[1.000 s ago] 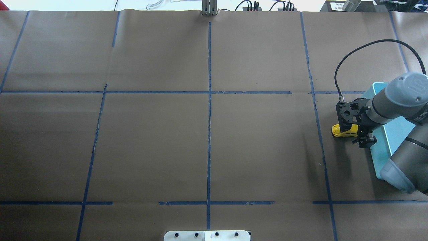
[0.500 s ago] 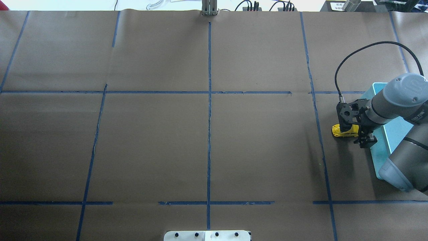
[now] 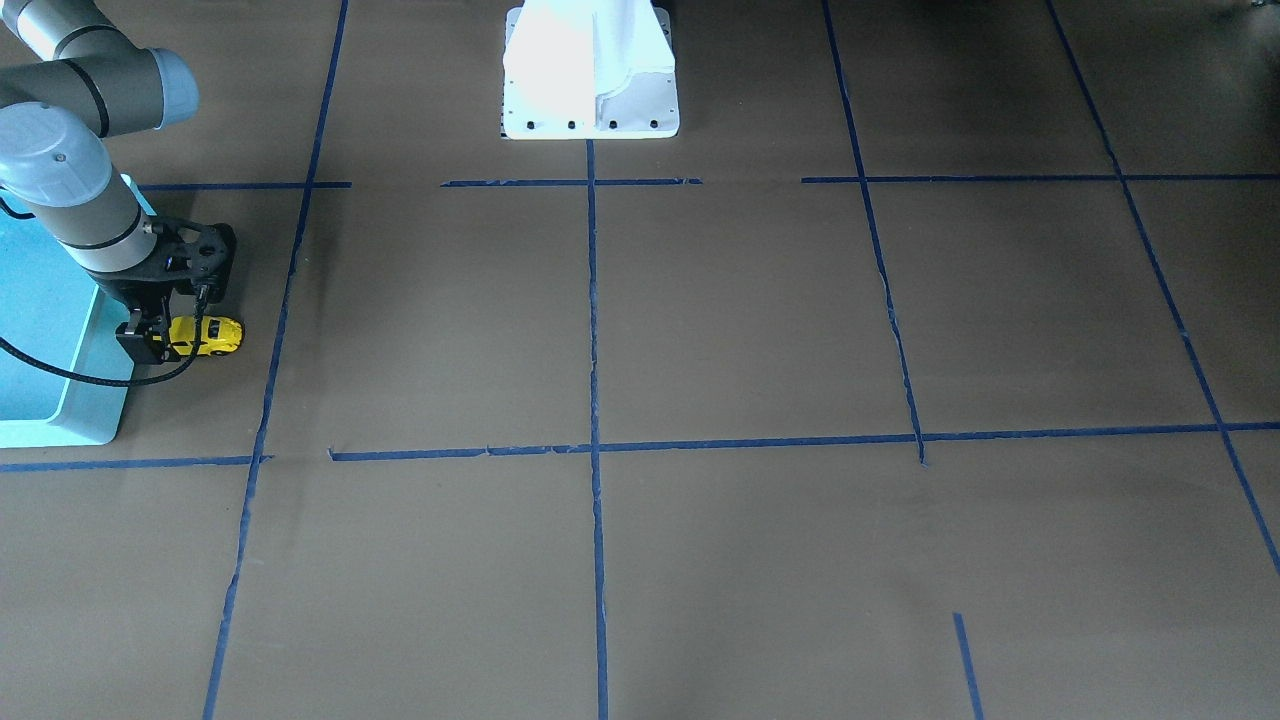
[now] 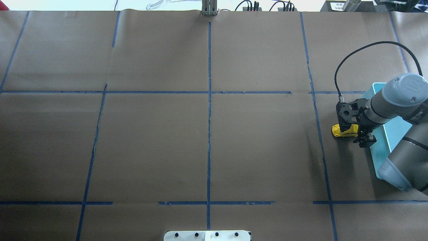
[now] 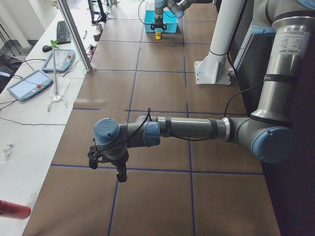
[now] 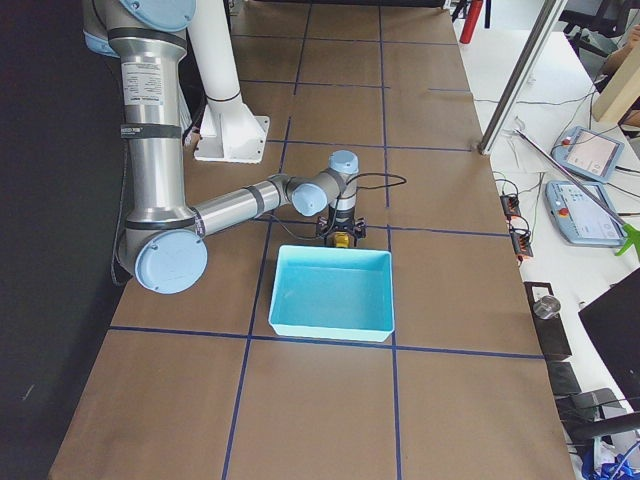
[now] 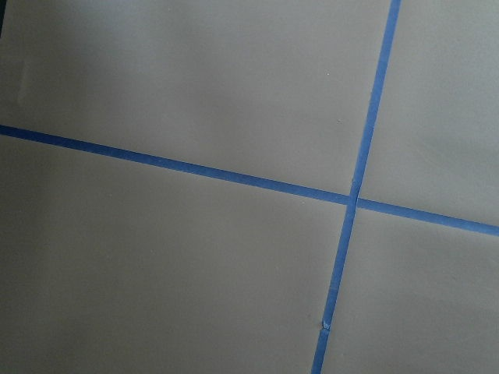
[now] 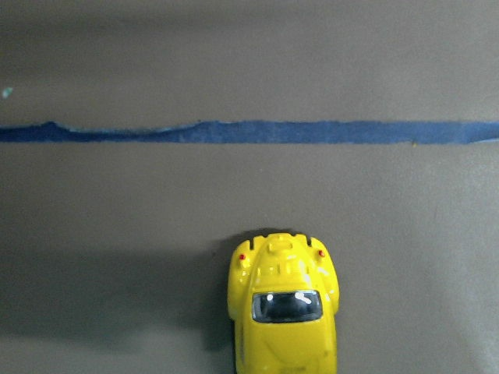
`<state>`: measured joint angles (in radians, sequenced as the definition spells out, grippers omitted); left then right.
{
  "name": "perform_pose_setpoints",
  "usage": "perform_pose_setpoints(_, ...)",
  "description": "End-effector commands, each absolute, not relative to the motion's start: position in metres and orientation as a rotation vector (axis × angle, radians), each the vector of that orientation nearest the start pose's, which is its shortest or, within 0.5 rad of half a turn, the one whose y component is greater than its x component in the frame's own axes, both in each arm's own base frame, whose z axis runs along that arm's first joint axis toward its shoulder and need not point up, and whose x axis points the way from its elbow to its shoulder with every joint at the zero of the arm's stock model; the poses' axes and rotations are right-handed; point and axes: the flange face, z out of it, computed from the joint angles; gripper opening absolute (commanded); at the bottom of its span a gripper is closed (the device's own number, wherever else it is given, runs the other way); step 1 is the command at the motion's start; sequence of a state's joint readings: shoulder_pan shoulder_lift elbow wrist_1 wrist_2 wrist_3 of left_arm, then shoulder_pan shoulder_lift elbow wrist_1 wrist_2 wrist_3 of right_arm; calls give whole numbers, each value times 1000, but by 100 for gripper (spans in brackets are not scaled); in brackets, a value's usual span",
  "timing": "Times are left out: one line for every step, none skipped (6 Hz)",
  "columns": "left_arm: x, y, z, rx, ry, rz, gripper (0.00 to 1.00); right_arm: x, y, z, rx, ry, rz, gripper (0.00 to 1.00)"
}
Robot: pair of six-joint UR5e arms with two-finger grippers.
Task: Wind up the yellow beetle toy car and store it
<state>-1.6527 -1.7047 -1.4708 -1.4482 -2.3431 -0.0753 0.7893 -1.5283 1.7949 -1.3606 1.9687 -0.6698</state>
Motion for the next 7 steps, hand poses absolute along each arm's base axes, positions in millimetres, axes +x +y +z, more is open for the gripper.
perform_pose_setpoints(-107,-538,646,-61,774,-171,100,-315,-452,523,485,-460,-1494,97)
perform_pose_setpoints(-107,-537,647,-57,774,-169,100,-314,-452,522,487,-461,-1495,81)
perform_pose_setpoints(-107,-537,647,-57,774,-168,100,-314,-452,523,485,-462,-1495,53)
perform_pose_setpoints(-107,-537,648,-57,774,-168,100,-313,-452,521,488,-465,-1494,30)
perform_pose_setpoints(-107,-537,647,-55,774,-168,100,-311,-452,513,508,-468,-1496,12)
perform_pose_setpoints(-107,-537,648,-58,774,-169,100,-304,-452,509,515,-480,-1481,0)
perform_pose_setpoints(-107,-537,648,-58,776,-169,100,-291,-450,476,581,-486,-1470,0)
